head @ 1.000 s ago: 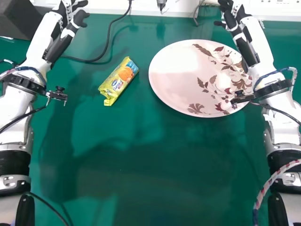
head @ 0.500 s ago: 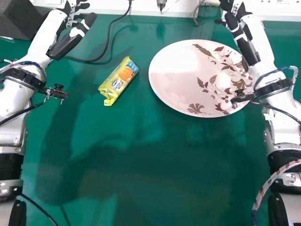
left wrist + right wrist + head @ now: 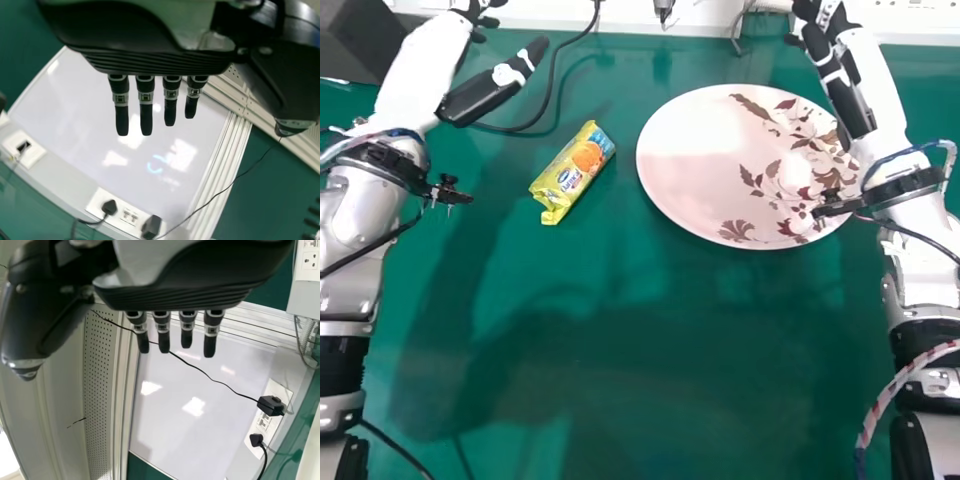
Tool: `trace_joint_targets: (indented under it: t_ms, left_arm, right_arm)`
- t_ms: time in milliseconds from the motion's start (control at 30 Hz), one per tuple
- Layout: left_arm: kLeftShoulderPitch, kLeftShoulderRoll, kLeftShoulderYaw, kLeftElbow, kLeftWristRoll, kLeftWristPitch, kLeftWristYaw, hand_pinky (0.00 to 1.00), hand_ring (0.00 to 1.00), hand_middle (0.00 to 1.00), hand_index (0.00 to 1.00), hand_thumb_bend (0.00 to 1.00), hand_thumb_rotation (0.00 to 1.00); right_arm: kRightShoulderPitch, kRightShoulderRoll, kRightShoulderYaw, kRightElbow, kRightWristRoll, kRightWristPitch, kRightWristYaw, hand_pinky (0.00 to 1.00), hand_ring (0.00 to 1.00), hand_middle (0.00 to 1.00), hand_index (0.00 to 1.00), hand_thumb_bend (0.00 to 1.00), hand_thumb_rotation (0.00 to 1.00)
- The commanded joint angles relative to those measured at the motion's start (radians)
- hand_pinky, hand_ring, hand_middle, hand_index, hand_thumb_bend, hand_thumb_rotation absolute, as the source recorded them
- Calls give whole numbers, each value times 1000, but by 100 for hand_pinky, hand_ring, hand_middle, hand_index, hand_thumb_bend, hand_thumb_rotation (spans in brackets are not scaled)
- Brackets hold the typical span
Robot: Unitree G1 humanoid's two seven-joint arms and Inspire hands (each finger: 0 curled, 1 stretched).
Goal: Pick up biscuit and place it in the plate
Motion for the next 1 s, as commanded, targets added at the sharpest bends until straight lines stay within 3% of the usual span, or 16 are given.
trace_joint_targets:
  t_ms: [0, 300, 567, 867, 967]
  left_arm:
    - [18, 11, -21, -38, 44, 34, 17, 77, 86, 94, 98, 83, 56]
    - [1, 12, -73, -75, 164, 121, 31, 78, 86, 94, 98, 82, 55]
    - [-29, 19, -133, -145, 258, 239, -67, 78, 86, 94, 97, 82, 55]
    - [-53, 38, -174, -152, 286, 244, -130, 78, 86, 95, 97, 83, 55]
    - [-61, 42, -181, -153, 290, 246, -140, 77, 86, 95, 97, 83, 56]
  right_arm:
    - [19, -5, 0, -13, -10, 2, -9, 83, 99, 100, 100, 100, 43]
    - [15, 0, 4, -14, -20, 6, -21, 79, 99, 100, 99, 100, 43]
    - [11, 5, 4, -9, -22, 6, -28, 82, 100, 100, 99, 100, 39]
    - [10, 4, 6, -7, -27, 0, -39, 82, 100, 100, 100, 100, 45]
    - [10, 4, 7, -7, -32, 0, -44, 82, 100, 100, 100, 100, 43]
